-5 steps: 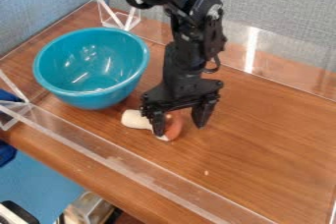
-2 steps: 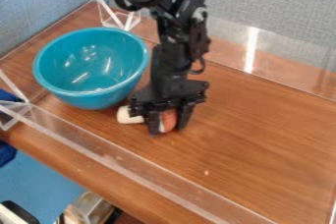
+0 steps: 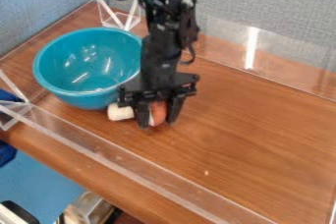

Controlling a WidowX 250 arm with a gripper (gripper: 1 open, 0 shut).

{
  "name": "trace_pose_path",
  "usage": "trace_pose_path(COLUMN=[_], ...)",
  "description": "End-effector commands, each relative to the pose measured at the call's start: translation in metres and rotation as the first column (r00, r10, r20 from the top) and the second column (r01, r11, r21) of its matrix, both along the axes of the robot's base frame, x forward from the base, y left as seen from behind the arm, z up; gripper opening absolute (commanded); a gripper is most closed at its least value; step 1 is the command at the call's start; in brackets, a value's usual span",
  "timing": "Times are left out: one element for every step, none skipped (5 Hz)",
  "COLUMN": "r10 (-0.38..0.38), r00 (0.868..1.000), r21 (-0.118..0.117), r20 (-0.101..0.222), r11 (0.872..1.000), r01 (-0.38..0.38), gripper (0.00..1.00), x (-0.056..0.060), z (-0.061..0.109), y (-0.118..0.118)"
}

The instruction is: Put the mushroom in the blue bowl

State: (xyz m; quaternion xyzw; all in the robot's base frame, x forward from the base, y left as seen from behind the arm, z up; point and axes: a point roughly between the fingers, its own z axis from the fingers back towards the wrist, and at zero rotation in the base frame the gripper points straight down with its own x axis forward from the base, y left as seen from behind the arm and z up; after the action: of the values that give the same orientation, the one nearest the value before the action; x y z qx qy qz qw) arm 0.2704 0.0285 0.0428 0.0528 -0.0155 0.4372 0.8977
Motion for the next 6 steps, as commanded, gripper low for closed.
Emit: trace_pose_path(r10=[-0.040,-0.051,-0.080,-0.171,-0.259,-0.237], r00=[0.997,0.995,0.993,0.981,0.962,0.968], r21=[0.002,-0.003,-0.015,-0.017,-0.018,-0.020], r20=[0.071,0.088,0.089,0.087,0.085,0.084], r11=[0.999,0.999,0.997,0.985,0.965,0.971], r01=[0.040,0.051,0.082,0.173,0.262,0.239], gripper=[0.00,0.00,0.00,0.00,0.00,0.00], x=[0.012,0.015,0.015,0.017,0.018,0.012], z=[0.032,0.044,0.045,0.042,0.038,0.049], y=[0.009,0.019,0.023,0.019,0.014,0.008])
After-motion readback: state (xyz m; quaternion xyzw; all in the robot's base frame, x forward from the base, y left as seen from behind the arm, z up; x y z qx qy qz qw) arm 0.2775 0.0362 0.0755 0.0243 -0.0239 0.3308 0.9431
